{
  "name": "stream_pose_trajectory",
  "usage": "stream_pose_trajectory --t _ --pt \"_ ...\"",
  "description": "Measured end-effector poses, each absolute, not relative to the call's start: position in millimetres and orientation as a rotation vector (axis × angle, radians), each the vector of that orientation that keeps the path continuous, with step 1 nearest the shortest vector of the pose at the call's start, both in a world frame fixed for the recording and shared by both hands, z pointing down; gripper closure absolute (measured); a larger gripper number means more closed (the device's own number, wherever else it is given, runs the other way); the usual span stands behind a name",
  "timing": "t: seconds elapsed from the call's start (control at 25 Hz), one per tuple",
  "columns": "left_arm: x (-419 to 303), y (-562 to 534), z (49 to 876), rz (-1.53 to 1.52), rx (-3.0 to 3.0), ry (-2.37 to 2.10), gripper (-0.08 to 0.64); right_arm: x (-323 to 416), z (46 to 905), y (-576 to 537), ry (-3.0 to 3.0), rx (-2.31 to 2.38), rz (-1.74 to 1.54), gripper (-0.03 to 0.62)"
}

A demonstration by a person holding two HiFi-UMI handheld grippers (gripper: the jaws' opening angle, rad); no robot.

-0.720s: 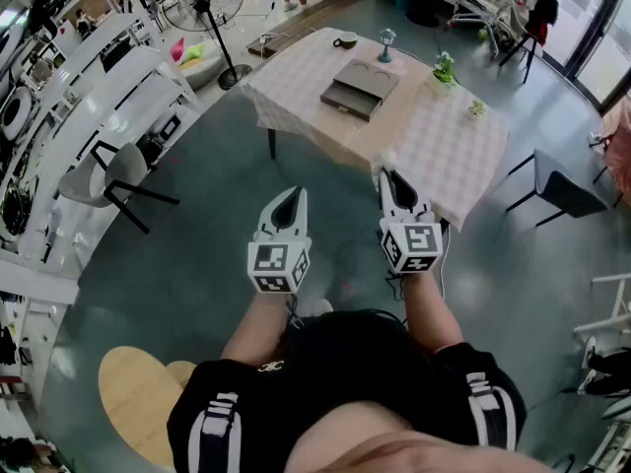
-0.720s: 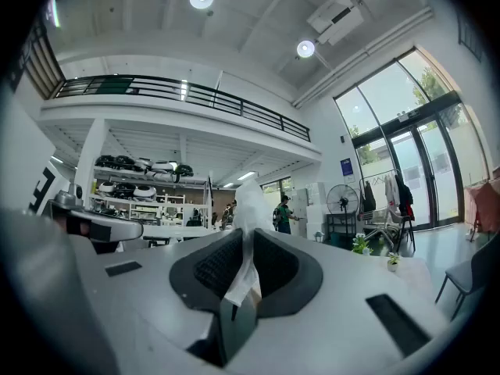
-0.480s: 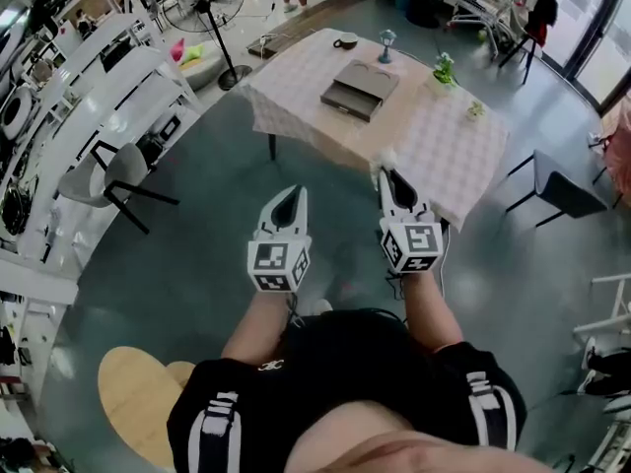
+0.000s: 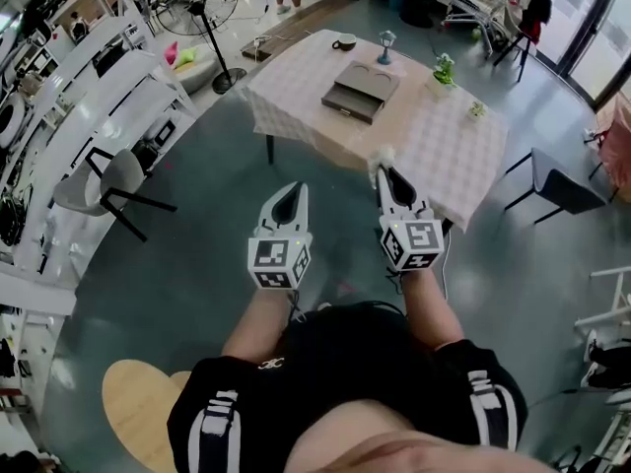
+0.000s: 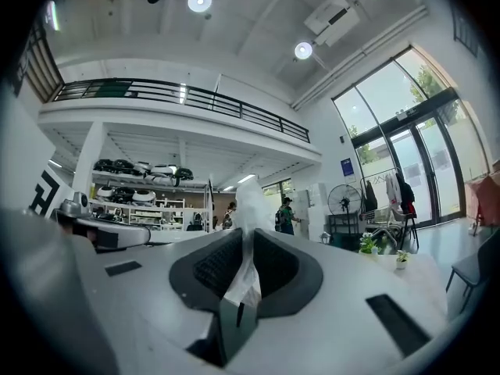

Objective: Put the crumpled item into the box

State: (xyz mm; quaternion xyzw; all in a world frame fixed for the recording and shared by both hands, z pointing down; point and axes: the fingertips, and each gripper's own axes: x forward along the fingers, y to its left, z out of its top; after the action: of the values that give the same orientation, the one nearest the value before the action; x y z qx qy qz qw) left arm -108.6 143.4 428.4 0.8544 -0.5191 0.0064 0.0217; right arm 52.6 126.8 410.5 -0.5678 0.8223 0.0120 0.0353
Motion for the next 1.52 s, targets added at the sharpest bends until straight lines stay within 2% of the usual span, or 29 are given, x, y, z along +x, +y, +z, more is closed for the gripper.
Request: stream_pose_trajectory --t 0.84,1.2,1.52 --pt "-171.6 98.2 444.0 0.018 2.663 -1.591 0.569 0.8 413.1 81.7 2.459 -1.815 0.083 0.548" --pt "-178.0 41.6 450.7 0.028 2.632 -1.633 0.569 -3.6 420.0 17.9 2.485 -1.791 0.083 0.548" --pt "-155.3 -42.1 460.2 0.066 2.616 -1.641 0.569 17.0 427.7 -70.7 2.498 -1.779 0.069 0.548"
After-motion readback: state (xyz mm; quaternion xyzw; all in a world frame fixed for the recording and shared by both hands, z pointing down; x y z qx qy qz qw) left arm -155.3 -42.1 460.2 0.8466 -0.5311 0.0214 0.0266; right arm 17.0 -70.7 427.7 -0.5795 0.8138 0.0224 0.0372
